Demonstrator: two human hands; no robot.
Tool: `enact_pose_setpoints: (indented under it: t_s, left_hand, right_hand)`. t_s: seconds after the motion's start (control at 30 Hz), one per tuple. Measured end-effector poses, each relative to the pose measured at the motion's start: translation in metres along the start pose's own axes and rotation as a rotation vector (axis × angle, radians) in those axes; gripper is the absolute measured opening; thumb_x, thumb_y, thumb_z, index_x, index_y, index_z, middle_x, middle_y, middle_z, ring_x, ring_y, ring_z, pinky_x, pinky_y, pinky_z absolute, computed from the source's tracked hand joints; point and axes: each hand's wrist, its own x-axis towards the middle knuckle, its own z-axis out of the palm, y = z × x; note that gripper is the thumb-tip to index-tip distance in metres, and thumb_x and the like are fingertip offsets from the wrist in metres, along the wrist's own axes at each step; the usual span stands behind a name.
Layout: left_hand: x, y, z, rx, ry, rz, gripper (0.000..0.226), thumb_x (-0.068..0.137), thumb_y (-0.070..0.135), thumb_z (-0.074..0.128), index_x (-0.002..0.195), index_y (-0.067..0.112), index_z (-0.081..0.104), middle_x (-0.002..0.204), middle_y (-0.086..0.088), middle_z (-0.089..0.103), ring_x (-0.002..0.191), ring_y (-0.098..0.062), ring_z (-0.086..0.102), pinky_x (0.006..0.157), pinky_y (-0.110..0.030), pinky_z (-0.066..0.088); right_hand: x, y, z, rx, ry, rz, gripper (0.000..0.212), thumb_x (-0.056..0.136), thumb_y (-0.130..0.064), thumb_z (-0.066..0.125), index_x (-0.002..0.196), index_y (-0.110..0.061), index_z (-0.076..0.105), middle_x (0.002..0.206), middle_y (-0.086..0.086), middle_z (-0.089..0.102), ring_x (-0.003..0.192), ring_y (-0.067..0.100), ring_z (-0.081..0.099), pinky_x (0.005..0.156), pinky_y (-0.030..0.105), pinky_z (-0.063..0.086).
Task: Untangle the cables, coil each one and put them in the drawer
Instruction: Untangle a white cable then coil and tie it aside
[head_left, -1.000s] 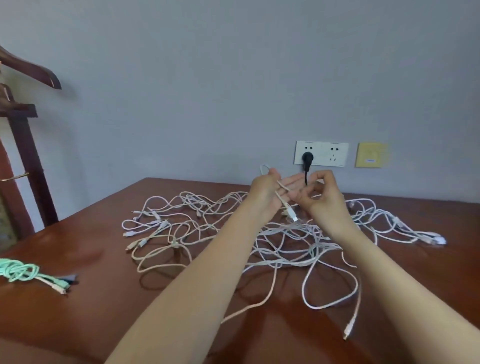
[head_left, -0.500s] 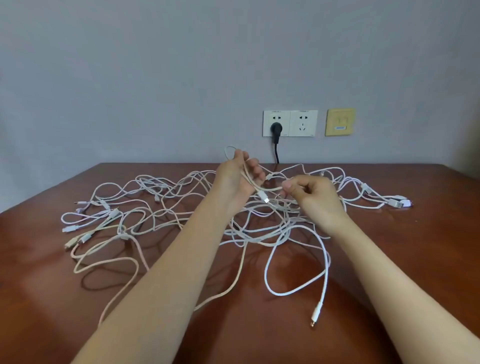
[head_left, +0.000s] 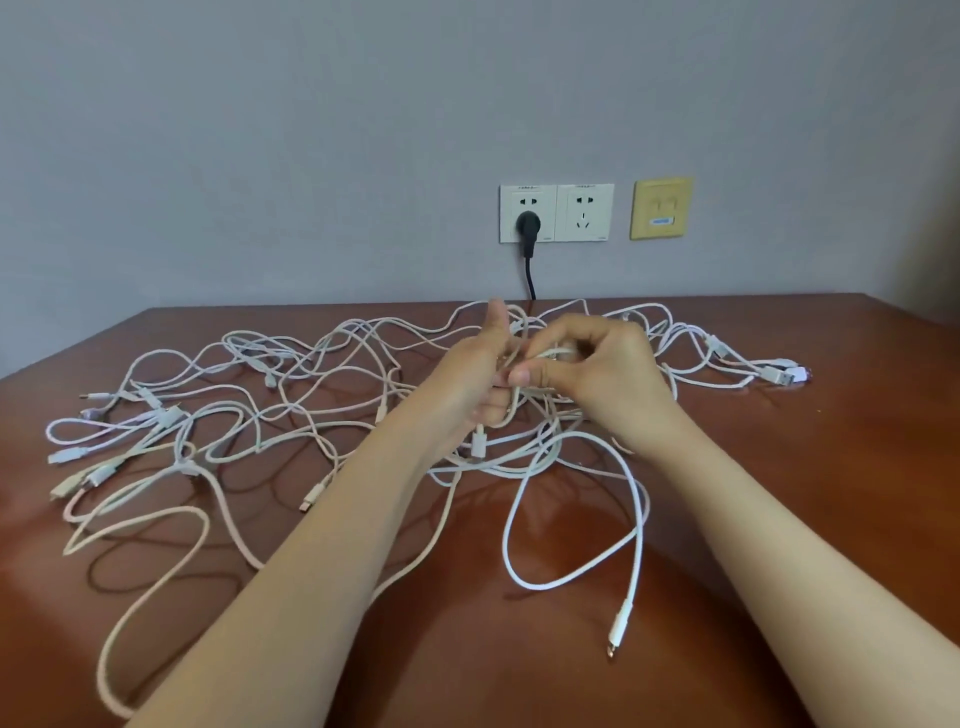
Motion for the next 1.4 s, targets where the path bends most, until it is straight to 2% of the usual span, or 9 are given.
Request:
enact_pose_setpoints:
  t_s: [0.13, 0.27, 0.37, 0.53, 0.67, 0.87, 1.0, 1.13, 1.4]
  left_hand:
    - [0.001, -0.004, 0.004, -0.028, -0.111, -0.055, 0.060, 0.088, 0.064, 0.019, 0.085, 0.017, 0.057, 0.052, 0.005, 0.041, 0.031, 0.001, 0.018, 0.031, -0.011, 0.011]
    - [0.000, -0.008, 0.001, 0.001, -0.197, -0.026, 0.058, 0.067, 0.068, 0.033, 0.089, 0.019, 0.054, 0.060, 0.006, 0.051, 0.033, 0.001, 0.020, 0.033, -0.010, 0.014]
    - [-0.002, -0.008, -0.002, 0.111, -0.201, 0.010, 0.029, 0.083, 0.047, 0.049, 0.085, 0.019, 0.055, 0.058, 0.008, 0.049, 0.035, 0.001, 0.019, 0.035, -0.010, 0.014]
    - [-0.003, -0.012, -0.002, 0.153, -0.239, -0.019, 0.013, 0.097, 0.022, 0.047, 0.086, 0.014, 0.048, 0.055, 0.008, 0.043, 0.037, 0.000, 0.021, 0.035, -0.011, 0.016]
    - [0.001, -0.016, 0.003, 0.111, -0.212, -0.026, 0.025, 0.101, 0.010, 0.032, 0.078, 0.016, 0.041, 0.044, 0.008, 0.032, 0.043, -0.004, 0.024, 0.038, -0.014, 0.019]
    - [0.005, -0.018, 0.003, 0.110, -0.096, 0.025, 0.029, 0.101, 0.011, 0.032, 0.076, 0.012, 0.046, 0.035, 0.010, 0.027, 0.037, -0.006, 0.037, 0.041, -0.016, 0.031]
    - [0.002, -0.011, -0.003, -0.128, -0.109, -0.009, 0.031, 0.101, 0.011, 0.027, 0.074, 0.011, 0.043, 0.034, 0.010, 0.024, 0.027, -0.004, 0.024, 0.032, -0.010, 0.022]
    - [-0.002, -0.005, -0.011, -0.171, -0.100, 0.004, 0.029, 0.100, 0.013, 0.027, 0.075, 0.013, 0.042, 0.035, 0.010, 0.024, 0.025, -0.002, 0.019, 0.032, -0.008, 0.015]
    - [0.001, -0.005, -0.011, -0.201, 0.042, 0.024, 0.027, 0.101, 0.014, 0.027, 0.078, 0.013, 0.041, 0.034, 0.010, 0.024, 0.025, -0.004, 0.019, 0.033, -0.008, 0.015]
  right_hand:
    - [0.003, 0.002, 0.002, 0.302, 0.030, 0.113, 0.039, 0.073, 0.008, 0.070, 0.075, -0.016, 0.039, 0.046, -0.005, 0.039, 0.045, 0.016, 0.043, 0.045, 0.017, 0.042]
    - [0.003, 0.003, 0.002, 0.510, -0.017, 0.202, 0.023, 0.086, -0.001, 0.058, 0.075, -0.015, 0.045, 0.052, -0.003, 0.048, 0.048, 0.010, 0.049, 0.051, 0.019, 0.042]
    - [0.005, 0.004, -0.003, 0.587, -0.071, 0.221, 0.008, 0.079, -0.011, 0.055, 0.073, -0.013, 0.050, 0.050, -0.005, 0.043, 0.052, 0.013, 0.040, 0.057, 0.024, 0.034]
    - [0.003, 0.003, -0.002, 0.332, -0.035, 0.137, 0.021, 0.086, 0.005, 0.056, 0.077, -0.014, 0.056, 0.048, -0.005, 0.051, 0.047, 0.008, 0.050, 0.053, 0.019, 0.044]
    - [0.002, 0.008, 0.002, 0.040, 0.056, 0.003, 0.031, 0.078, -0.001, 0.069, 0.086, -0.029, 0.058, 0.064, 0.007, 0.058, 0.063, 0.021, 0.055, 0.069, 0.039, 0.050]
    - [0.003, 0.013, 0.002, 0.110, 0.099, 0.057, 0.041, 0.080, 0.012, 0.060, 0.088, -0.027, 0.051, 0.082, -0.002, 0.044, 0.066, 0.017, 0.048, 0.070, 0.038, 0.047]
    - [-0.001, 0.018, 0.003, -0.052, -0.083, 0.088, 0.035, 0.084, 0.011, 0.052, 0.097, -0.021, 0.048, 0.084, 0.001, 0.053, 0.070, 0.015, 0.050, 0.066, 0.018, 0.044]
    - [-0.006, 0.030, 0.017, -0.354, -0.252, 0.102, 0.025, 0.090, -0.009, 0.057, 0.114, -0.009, 0.056, 0.103, 0.013, 0.065, 0.095, 0.025, 0.060, 0.090, 0.037, 0.045]
    - [0.000, 0.015, 0.013, 0.009, 0.069, 0.139, 0.022, 0.090, -0.010, 0.057, 0.073, -0.024, 0.059, 0.060, -0.004, 0.059, 0.060, 0.011, 0.050, 0.064, 0.023, 0.041]
